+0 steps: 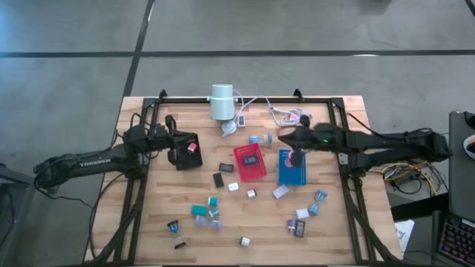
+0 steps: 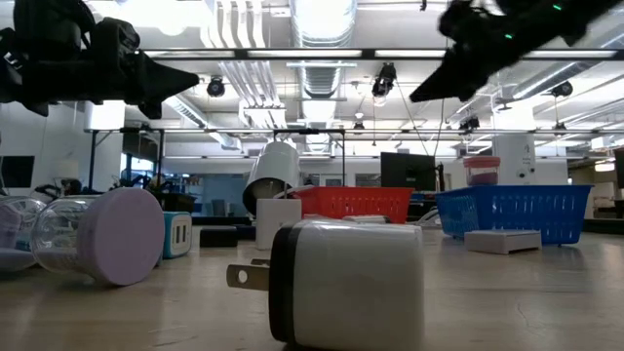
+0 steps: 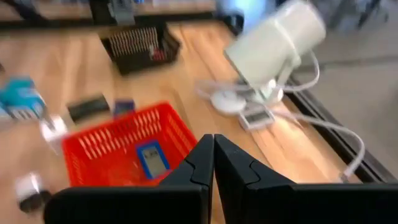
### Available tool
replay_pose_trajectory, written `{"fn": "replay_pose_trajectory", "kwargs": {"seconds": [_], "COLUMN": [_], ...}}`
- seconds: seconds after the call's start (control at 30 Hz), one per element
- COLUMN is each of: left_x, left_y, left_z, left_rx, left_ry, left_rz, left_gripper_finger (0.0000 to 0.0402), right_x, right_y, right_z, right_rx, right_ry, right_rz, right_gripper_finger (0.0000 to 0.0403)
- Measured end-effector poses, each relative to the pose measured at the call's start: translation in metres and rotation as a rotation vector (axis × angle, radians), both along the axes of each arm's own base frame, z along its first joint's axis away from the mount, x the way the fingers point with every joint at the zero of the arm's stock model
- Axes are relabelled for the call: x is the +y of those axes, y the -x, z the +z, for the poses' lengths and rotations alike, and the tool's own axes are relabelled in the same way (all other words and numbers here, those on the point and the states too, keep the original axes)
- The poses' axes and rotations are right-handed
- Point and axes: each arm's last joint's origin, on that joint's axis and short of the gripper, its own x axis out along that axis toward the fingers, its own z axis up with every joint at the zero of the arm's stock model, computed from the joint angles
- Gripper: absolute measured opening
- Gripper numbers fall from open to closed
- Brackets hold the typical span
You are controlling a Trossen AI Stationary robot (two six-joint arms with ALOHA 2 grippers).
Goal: Pick & Place Office items
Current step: Put the top blue hourglass into the blue bin
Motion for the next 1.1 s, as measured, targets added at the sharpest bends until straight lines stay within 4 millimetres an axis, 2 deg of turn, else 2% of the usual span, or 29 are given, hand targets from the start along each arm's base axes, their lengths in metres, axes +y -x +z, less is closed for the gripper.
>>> {"fn": "replay_pose_trajectory", "kwargs": {"seconds": [0.17, 0.27, 0.37, 0.47, 0.63, 0.77, 0.87, 1.0, 1.1], "left_x": [0.0, 0.0, 0.0, 0.0, 0.0, 0.0, 0.0, 0.0, 0.0], "left_y": [0.0, 0.0, 0.0, 0.0, 0.0, 0.0, 0.0, 0.0, 0.0], "left_z": [0.0, 0.0, 0.0, 0.0, 0.0, 0.0, 0.0, -0.001, -0.002], "left_rx": [0.002, 0.006, 0.01, 0.014, 0.016, 0.017, 0.018, 0.029, 0.039], "left_ry": [-0.012, -0.031, -0.054, -0.075, -0.087, -0.093, -0.092, -0.087, -0.083], "left_rz": [0.001, 0.003, 0.005, 0.007, 0.008, 0.009, 0.009, 0.008, 0.008], "left_gripper_finger": [0.0003, 0.0003, 0.0003, 0.0003, 0.0003, 0.0003, 0.0003, 0.0003, 0.0003], "right_x": [-0.01, -0.015, -0.023, -0.031, -0.044, -0.056, -0.069, -0.091, -0.107], "right_y": [-0.031, -0.049, -0.068, -0.089, -0.119, -0.134, -0.143, -0.147, -0.148], "right_z": [0.022, 0.025, 0.029, 0.033, 0.032, 0.02, 0.005, -0.015, -0.029], "right_rx": [0.291, 0.471, 0.571, 0.648, 0.838, 0.987, 1.017, 1.023, 0.999], "right_ry": [0.075, 0.092, 0.079, 0.032, 0.022, 0.016, -0.003, -0.067, -0.153], "right_rz": [0.067, 0.114, 0.128, 0.185, 0.25, 0.35, 0.351, 0.354, 0.353], "right_gripper_finger": [0.0008, 0.0009, 0.0018, 0.0048, 0.0128, 0.0195, 0.0236, 0.0273, 0.0286]}}
